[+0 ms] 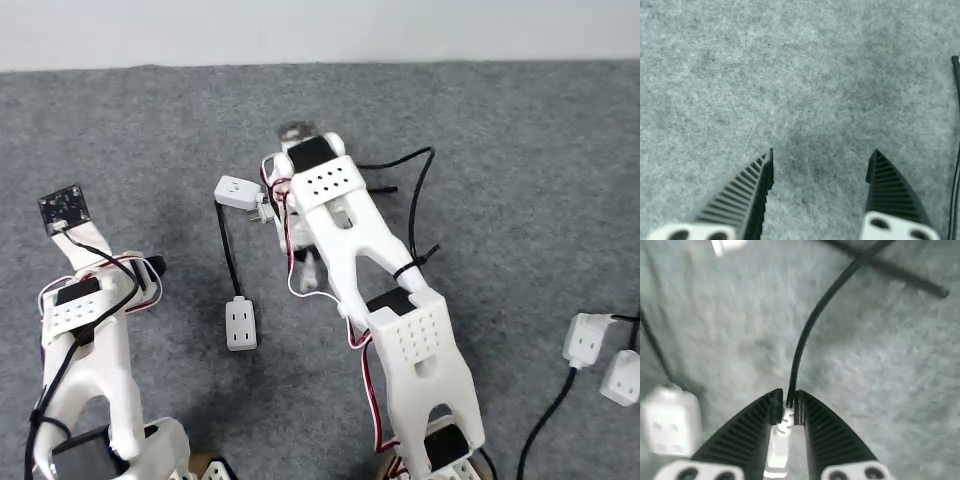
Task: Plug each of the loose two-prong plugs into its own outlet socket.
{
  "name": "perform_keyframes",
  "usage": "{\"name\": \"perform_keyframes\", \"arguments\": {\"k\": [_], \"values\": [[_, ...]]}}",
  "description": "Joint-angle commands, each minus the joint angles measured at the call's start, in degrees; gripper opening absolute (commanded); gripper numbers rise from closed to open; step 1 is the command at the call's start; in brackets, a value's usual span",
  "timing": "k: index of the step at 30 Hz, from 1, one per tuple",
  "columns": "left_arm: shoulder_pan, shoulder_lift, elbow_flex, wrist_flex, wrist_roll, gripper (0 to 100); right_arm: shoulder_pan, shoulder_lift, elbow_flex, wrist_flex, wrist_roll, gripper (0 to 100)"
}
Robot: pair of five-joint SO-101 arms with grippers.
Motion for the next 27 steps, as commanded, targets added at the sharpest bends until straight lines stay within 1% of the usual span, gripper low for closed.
{"name": "perform_keyframes", "arguments": {"k": [1,5,8,10,11,12,14,15,16,18,19,22,24,27], "values": [[0.18,-0.09,-2.24,0.79,-0.44,29,3.03,-2.07,3.08,0.22,3.96,7.9],[0.18,-0.09,-2.24,0.79,-0.44,29,2.51,-2.24,1.14,2.77,4.22,21.4],[0.18,-0.09,-2.24,0.79,-0.44,29,2.42,-5.32,0.79,2.95,4.22,22.1],[0.18,-0.09,-2.24,0.79,-0.44,29,2.68,-7.87,1.05,3.03,4.22,20.6],[0.18,-0.09,-2.24,0.79,-0.44,29,2.77,-9.19,2.02,3.03,4.31,18.2],[0.18,-0.09,-2.24,0.79,-0.44,29,2.77,-10.59,3.52,2.95,4.57,14.1],[0.18,-0.09,-2.24,0.79,-0.44,29,2.51,-12.79,6.42,2.86,4.75,1.7],[0.18,-0.09,-2.24,0.79,-0.44,29,2.24,-13.67,7.82,2.77,4.84,0.1],[0.18,-0.09,-2.24,0.79,-0.44,29,1.98,-14.64,9.58,2.77,4.48,2.9],[0.18,-0.09,-2.24,0.79,-0.44,29,1.27,-15.52,11.87,2.51,4.48,0.4],[0.18,-0.09,-2.24,0.79,-0.44,29,1.27,-15.52,12.40,2.42,4.13,0.8],[0.18,-0.09,-2.24,0.79,-0.53,29,3.56,-15.08,13.45,1.54,1.67,0.8],[0.18,-0.09,-2.24,0.79,-0.53,29,5.49,-14.46,13.45,1.19,1.49,0.8],[0.18,0.00,-2.33,0.79,-0.53,29,6.29,-12.00,13.45,1.19,1.41,0.8]]}}
